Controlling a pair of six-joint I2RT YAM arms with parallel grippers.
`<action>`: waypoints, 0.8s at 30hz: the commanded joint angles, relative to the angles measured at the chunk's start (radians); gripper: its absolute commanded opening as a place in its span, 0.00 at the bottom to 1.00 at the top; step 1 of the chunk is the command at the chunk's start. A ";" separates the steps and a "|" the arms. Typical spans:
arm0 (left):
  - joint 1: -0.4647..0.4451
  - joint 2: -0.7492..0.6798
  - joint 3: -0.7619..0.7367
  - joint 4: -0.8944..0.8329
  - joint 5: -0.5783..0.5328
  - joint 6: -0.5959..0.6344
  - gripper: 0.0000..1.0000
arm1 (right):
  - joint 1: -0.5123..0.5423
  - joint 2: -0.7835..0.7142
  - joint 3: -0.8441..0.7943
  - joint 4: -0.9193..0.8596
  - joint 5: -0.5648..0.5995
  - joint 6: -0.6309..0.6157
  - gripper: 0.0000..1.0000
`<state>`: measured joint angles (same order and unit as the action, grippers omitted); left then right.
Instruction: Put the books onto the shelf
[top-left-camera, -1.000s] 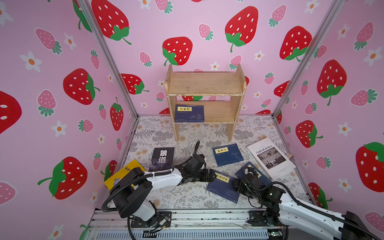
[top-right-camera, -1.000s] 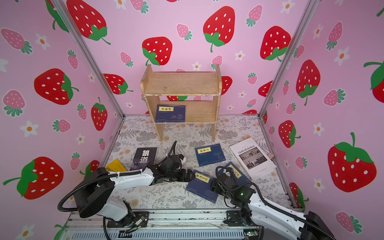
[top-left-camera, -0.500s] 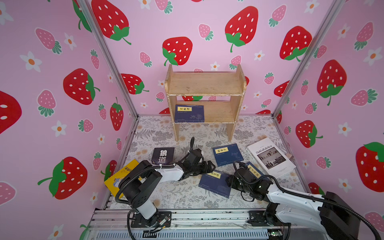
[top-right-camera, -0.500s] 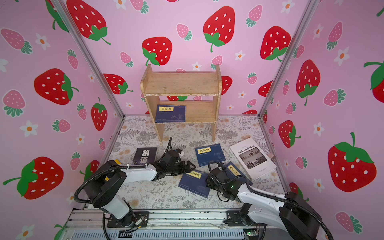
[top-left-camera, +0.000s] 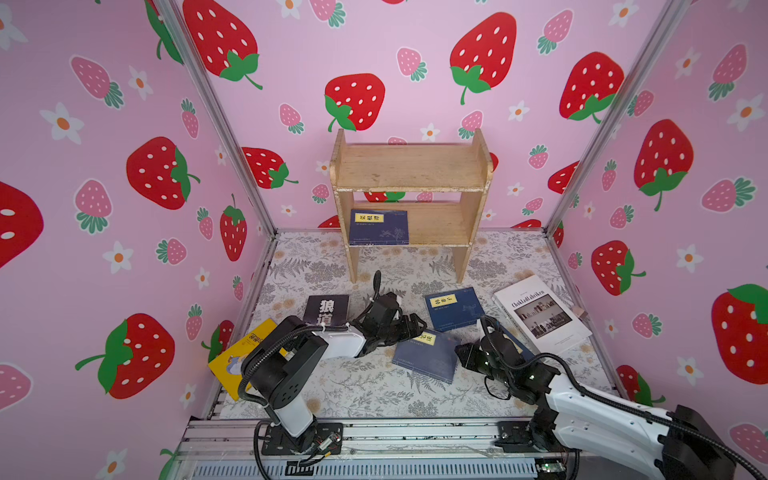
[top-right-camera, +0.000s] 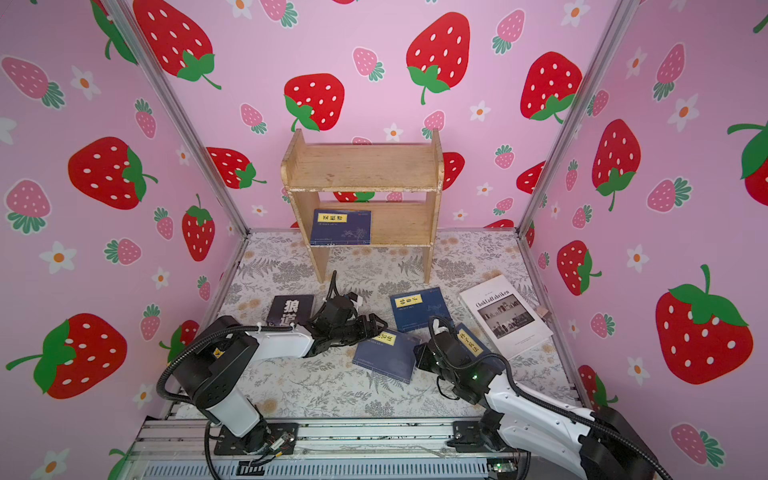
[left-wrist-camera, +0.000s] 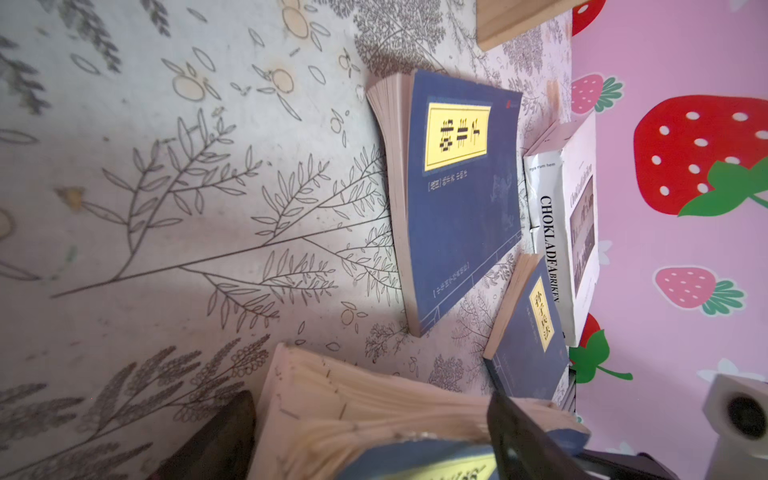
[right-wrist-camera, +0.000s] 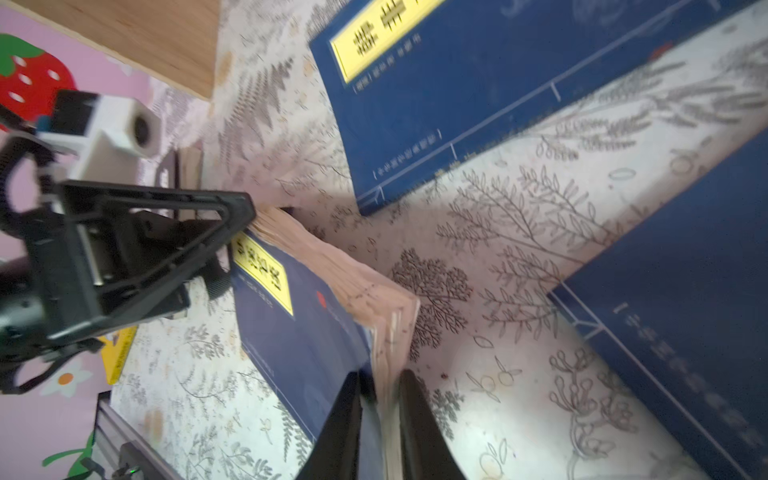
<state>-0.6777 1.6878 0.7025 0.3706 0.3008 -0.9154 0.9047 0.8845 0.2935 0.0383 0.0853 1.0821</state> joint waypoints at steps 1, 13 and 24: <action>-0.010 0.023 -0.012 0.005 0.080 -0.039 0.88 | -0.010 -0.035 -0.028 0.121 -0.012 0.018 0.18; 0.089 -0.078 -0.097 0.054 0.110 -0.053 0.89 | -0.019 0.015 0.017 0.165 0.002 0.010 0.00; 0.157 -0.237 -0.120 -0.109 0.097 0.065 0.91 | -0.148 0.036 0.079 0.211 0.069 -0.053 0.00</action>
<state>-0.5194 1.4639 0.5686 0.3172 0.3950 -0.8898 0.7948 0.8986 0.3279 0.1909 0.1261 1.0668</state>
